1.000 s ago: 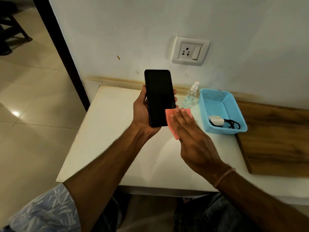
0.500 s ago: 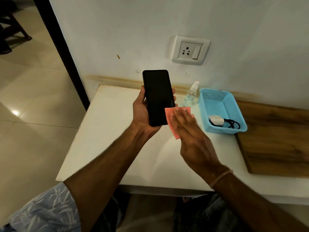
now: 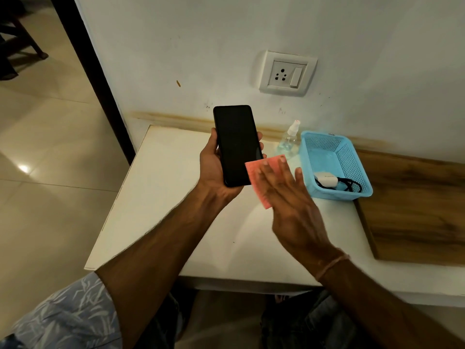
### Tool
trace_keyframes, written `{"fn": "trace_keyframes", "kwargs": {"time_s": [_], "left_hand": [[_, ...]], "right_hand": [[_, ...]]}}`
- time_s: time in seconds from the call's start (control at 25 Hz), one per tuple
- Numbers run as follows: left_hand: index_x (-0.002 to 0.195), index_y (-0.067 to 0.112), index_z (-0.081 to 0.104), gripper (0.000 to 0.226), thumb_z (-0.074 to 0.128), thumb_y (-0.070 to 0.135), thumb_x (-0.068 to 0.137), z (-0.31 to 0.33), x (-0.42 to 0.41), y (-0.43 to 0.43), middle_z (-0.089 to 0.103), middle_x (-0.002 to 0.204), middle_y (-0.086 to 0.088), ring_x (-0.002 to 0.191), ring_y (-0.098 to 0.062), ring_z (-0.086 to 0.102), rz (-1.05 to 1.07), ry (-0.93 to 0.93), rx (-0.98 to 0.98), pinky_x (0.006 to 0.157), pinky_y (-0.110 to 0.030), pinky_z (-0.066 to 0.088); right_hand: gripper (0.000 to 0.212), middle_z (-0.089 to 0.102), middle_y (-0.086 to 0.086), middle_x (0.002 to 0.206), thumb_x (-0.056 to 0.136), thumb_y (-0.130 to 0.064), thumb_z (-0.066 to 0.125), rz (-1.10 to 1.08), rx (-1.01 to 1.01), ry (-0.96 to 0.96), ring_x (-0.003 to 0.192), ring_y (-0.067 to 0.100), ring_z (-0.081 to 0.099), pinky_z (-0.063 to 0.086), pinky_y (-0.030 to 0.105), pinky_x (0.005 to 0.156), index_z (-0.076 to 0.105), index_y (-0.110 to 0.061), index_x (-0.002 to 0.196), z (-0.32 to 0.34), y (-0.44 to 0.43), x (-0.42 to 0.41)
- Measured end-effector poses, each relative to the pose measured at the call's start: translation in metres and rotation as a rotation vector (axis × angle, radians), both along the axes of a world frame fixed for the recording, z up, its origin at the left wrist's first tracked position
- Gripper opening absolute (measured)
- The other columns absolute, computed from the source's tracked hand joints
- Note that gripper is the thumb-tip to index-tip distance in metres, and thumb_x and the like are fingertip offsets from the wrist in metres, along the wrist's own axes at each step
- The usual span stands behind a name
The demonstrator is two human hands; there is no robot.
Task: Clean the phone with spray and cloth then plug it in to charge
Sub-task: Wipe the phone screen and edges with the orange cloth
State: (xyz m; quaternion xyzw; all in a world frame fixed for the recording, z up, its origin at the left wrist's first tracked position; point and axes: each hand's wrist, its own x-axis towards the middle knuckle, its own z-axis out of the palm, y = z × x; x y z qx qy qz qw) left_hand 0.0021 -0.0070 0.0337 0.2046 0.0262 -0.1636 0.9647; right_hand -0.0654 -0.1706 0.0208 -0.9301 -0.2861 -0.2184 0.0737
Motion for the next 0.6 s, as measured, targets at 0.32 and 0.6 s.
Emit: {"fn": "trace_keyframes", "kwargs": {"time_s": [0.32,0.6], "left_hand": [[0.153,0.002,0.037,0.078,0.030,0.061,0.102,-0.002,-0.003,-0.003,0.061,0.116,-0.017,0.095,-0.028,0.059,-0.047,-0.006,0.003,0.091,-0.042,0.047],[0.140,0.006,0.055,0.071,0.030,0.061,0.103,0.002,0.000,0.001,0.063,0.113,-0.020,0.091,-0.030,0.061,0.043,0.028,0.010,0.087,-0.043,0.049]], "right_hand": [[0.070,0.022,0.012,0.153,0.078,0.004,0.032,0.155,-0.107,-0.038,0.143,0.035,0.021,0.017,0.051,0.115,0.025,-0.008,0.146,-0.005,0.030,-0.007],[0.062,0.035,0.015,0.152,0.083,0.006,0.031,-0.003,0.055,-0.010,0.144,0.040,0.022,0.021,0.061,0.115,0.036,-0.004,0.144,0.001,0.003,0.001]]}}
